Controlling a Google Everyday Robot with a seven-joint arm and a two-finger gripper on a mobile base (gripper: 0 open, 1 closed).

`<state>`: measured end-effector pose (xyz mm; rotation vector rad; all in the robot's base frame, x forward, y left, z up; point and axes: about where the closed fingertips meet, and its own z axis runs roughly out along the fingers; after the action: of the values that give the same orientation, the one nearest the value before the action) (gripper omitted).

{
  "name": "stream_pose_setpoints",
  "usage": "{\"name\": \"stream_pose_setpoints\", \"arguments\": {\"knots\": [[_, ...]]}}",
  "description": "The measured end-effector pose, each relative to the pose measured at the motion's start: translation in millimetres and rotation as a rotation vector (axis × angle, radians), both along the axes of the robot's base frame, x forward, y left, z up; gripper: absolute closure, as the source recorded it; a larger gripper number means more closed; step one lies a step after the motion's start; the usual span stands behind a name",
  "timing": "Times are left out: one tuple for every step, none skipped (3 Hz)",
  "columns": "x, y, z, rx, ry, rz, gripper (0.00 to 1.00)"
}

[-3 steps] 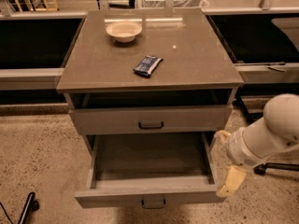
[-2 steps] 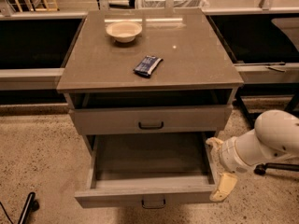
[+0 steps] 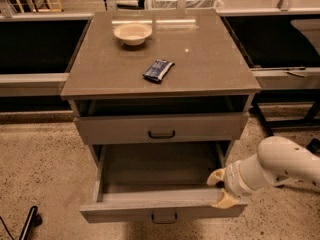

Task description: Close middle drawer

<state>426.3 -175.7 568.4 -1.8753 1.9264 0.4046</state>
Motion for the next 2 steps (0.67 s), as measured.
{"name": "stream_pose_setpoints", "arguments": {"knots": [[-12.8,3.7,-20.3,-0.007,0.017,0.054,0.72],[-12.7,4.8,-25.8,-0.029,0.025,0.041,0.96]]}}
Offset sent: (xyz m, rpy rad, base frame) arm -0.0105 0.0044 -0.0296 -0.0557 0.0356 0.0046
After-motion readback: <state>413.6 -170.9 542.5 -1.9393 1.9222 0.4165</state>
